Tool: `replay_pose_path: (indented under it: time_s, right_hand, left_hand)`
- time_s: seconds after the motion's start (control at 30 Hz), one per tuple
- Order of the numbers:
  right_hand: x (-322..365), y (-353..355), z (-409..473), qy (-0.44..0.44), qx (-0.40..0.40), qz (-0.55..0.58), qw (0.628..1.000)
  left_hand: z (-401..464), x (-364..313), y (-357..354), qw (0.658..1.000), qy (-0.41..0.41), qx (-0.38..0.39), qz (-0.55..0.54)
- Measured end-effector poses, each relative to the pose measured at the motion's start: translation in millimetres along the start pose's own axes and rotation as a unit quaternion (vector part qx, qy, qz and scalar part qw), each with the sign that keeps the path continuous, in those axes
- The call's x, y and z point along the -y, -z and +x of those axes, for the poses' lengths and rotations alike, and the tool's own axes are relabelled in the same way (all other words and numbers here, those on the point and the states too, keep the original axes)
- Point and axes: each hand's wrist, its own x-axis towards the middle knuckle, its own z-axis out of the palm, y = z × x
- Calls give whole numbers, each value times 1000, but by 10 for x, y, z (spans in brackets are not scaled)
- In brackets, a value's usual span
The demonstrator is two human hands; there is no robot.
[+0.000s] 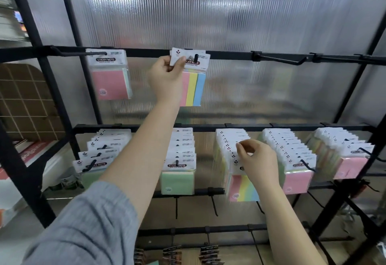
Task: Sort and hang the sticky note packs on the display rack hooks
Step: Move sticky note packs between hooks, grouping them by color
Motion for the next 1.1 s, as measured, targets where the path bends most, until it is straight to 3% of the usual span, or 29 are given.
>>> replay_pose_path:
  time_s: [0.6,0.9,1.1]
  right_hand:
    - [-162,210,201,20,25,-7,999]
    - [-178,269,132,16,33,0,999]
    - [-178,238,-40,-3,-25,12,1000]
  left_hand:
    - [375,137,-342,984,45,-44,166]
    - [141,91,-165,986,65,-43,149]
    - [-216,192,87,973,69,-7,218]
